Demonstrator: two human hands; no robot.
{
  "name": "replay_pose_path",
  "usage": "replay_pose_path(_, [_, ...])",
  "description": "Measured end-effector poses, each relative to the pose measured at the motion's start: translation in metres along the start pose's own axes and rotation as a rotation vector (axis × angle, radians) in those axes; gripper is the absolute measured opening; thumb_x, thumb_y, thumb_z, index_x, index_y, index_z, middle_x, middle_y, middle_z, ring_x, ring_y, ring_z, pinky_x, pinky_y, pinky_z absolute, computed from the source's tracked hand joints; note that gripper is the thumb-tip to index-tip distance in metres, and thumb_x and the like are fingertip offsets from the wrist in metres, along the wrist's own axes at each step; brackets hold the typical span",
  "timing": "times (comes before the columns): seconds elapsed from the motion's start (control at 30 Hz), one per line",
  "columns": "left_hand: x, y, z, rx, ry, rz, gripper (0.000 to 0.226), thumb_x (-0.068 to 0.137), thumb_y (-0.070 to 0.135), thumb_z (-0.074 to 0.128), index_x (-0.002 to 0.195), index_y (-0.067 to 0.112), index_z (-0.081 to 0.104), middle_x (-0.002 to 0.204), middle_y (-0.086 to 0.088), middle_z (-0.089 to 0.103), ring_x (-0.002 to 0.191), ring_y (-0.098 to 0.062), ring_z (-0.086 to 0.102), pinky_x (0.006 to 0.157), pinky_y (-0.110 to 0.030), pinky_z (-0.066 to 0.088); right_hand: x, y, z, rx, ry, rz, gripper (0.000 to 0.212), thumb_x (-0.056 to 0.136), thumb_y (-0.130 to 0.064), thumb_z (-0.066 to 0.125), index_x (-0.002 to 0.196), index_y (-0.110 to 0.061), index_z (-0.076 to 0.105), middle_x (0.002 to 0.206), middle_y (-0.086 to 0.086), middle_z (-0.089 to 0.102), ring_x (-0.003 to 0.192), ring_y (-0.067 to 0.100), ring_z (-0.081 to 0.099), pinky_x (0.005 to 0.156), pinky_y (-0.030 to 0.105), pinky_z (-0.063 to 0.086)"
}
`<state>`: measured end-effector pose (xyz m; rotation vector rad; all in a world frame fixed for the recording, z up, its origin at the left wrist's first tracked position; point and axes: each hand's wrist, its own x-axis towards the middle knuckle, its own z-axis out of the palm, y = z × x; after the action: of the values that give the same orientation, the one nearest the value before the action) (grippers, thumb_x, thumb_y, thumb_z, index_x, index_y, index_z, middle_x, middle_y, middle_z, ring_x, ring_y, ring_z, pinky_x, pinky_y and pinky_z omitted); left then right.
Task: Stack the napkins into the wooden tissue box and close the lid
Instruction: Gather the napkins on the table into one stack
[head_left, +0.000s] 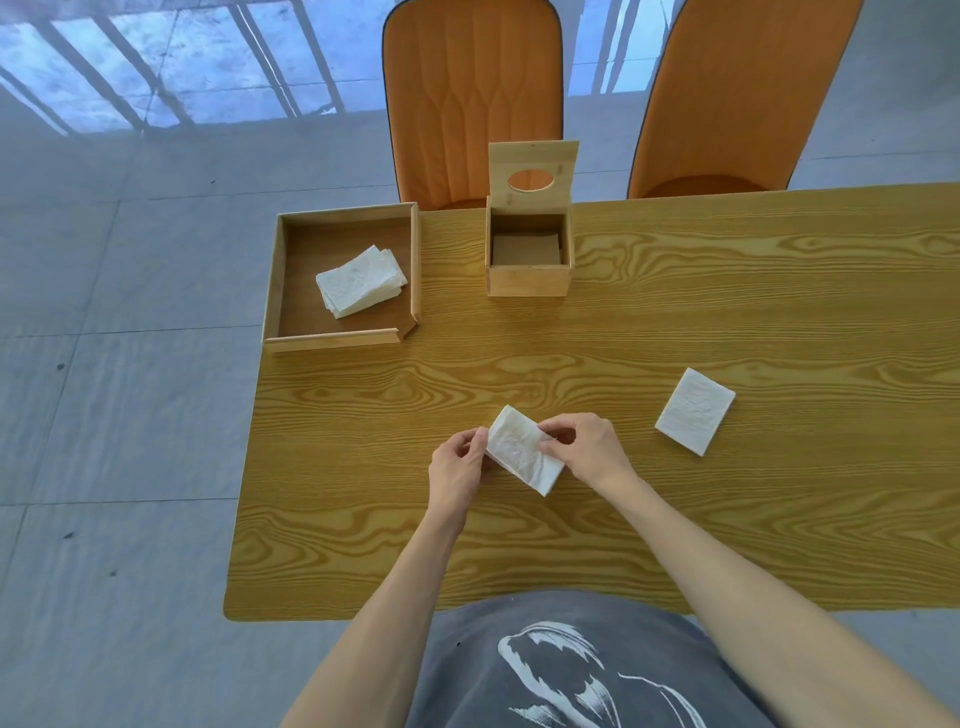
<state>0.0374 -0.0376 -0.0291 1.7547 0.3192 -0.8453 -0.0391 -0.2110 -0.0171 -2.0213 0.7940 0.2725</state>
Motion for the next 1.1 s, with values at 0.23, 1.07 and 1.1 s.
replay_pose_path(0.23, [0.003,0.000,0.004,0.130,-0.005,0.070,0.023,0.091,0.021,0.072,0.113,0.014,0.071,0.101,-0.008,0.075,0.087,-0.019,0.075,0.073,-0.028,0.062,-0.008,0.005,0.007,-0.193,0.239,0.032,0.031,0.087,-0.038,0.070,0.113,-0.023,0.069,0.102,-0.006,0.067,0.091,0.012,0.061,0.070,0.029,0.049])
replay_pose_path(1.07, [0.003,-0.002,0.022,0.022,-0.028,0.026,0.019,0.094,0.025,0.069,0.111,0.017,0.069,0.104,-0.008,0.075,0.092,-0.020,0.075,0.087,-0.040,0.062,-0.003,0.057,-0.068,0.186,0.659,0.567,0.019,0.088,-0.023,0.065,0.105,-0.020,0.058,0.106,0.003,0.070,0.090,0.022,0.063,0.082,0.037,0.050])
replay_pose_path(1.1, [0.003,-0.002,0.021,0.016,-0.030,0.023,0.019,0.094,0.024,0.069,0.111,0.016,0.069,0.104,-0.009,0.075,0.092,-0.021,0.075,0.087,-0.039,0.062,-0.003,0.054,-0.067,0.232,0.664,0.511,0.018,0.090,-0.020,0.065,0.107,-0.018,0.061,0.105,0.004,0.071,0.087,0.020,0.063,0.075,0.033,0.050])
